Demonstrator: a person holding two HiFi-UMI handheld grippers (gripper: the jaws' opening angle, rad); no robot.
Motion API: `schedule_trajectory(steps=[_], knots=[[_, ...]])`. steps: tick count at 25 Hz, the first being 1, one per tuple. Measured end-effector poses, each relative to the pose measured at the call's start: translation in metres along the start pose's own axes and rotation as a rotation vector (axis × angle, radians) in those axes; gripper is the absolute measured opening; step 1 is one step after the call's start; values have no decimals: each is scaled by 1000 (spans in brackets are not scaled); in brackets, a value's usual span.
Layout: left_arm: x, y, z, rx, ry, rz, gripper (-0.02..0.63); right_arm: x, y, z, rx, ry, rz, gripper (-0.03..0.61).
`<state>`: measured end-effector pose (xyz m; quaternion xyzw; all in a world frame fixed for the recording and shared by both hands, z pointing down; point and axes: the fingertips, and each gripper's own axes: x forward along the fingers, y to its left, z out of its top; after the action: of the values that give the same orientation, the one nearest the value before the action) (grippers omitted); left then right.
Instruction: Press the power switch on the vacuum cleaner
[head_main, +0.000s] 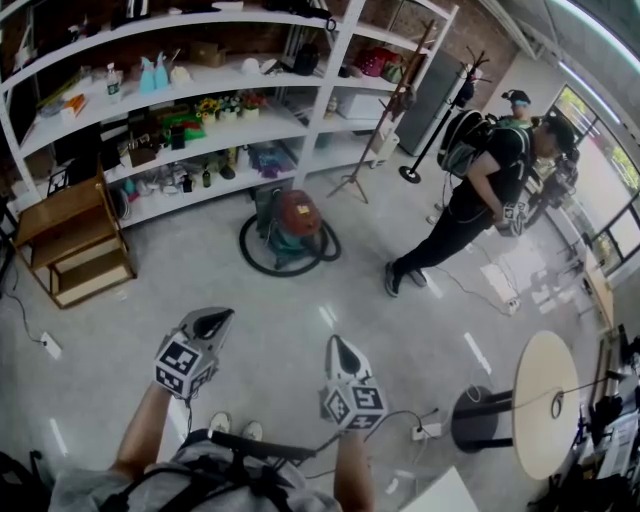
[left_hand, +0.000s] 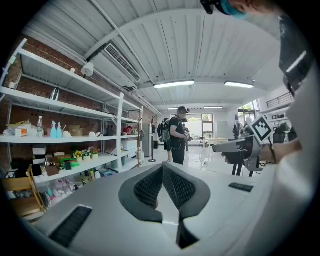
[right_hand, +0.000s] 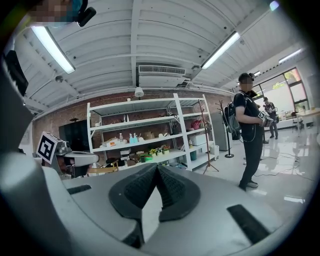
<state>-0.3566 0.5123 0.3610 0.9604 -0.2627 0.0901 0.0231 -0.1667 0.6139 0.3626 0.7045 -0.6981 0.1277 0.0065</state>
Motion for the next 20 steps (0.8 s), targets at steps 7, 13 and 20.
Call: schedule_trajectory(steps=[7, 13, 20], knots=[[28, -15, -2, 7, 14, 8, 9, 3, -30, -2, -9, 11, 28, 9], [48, -15, 1, 3, 10, 15, 9, 13, -47, 2, -9, 13, 25, 9], [86, -1, 0, 3, 20, 0, 9, 45, -71, 8, -4, 19, 20, 9]])
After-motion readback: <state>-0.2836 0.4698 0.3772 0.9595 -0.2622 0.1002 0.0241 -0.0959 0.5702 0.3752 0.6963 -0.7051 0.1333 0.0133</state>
